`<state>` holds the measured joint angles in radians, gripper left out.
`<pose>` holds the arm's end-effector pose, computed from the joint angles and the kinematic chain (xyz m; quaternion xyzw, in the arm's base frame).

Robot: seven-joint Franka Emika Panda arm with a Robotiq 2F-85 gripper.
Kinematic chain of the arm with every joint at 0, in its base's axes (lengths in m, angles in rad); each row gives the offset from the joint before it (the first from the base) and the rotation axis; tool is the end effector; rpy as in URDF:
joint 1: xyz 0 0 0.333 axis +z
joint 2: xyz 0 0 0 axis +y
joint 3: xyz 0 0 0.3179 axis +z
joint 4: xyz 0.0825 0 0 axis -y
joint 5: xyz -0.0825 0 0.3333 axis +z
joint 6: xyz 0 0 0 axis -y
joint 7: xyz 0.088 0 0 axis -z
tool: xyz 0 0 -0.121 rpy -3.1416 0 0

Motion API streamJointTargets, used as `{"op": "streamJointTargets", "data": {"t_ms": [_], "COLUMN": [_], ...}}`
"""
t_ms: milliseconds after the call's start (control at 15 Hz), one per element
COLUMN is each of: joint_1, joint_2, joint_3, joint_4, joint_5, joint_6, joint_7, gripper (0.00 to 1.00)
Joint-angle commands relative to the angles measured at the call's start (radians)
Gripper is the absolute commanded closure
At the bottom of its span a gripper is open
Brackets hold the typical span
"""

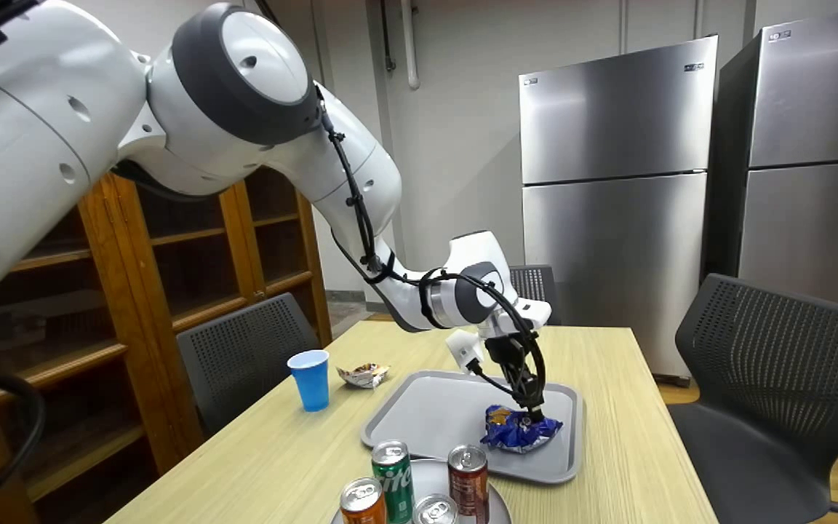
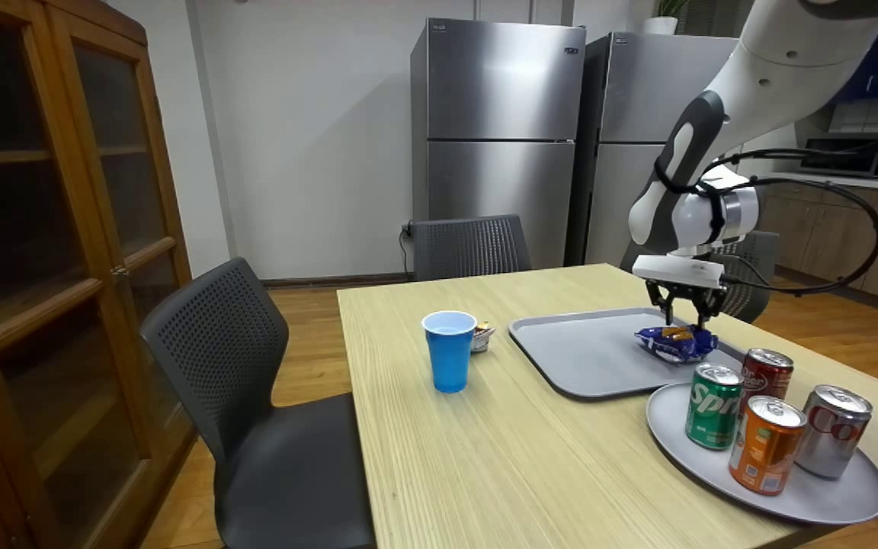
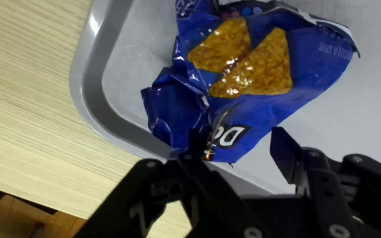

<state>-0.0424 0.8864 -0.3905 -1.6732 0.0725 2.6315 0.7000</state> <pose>0.6096 -0.2450 0.1563 0.8586 -0.4925 0.0839 0.1152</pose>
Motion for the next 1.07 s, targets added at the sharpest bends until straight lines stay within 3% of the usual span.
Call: {"op": "streamJointTargets", "data": {"t_ms": [0, 267, 1000], "joint_1": [-0.012, -0.011, 0.012], "joint_2": [0.023, 0.021, -0.005], "joint_3": [0.003, 0.0, -0.012], "joint_4": [0.057, 0.06, 0.038], "joint_5": [-0.006, -0.011, -0.029], "joint_6": [-0.051, -0.057, -0.051], "joint_7": [0.008, 0.007, 0.012], "gripper": [0.73, 1.0, 1.0]}}
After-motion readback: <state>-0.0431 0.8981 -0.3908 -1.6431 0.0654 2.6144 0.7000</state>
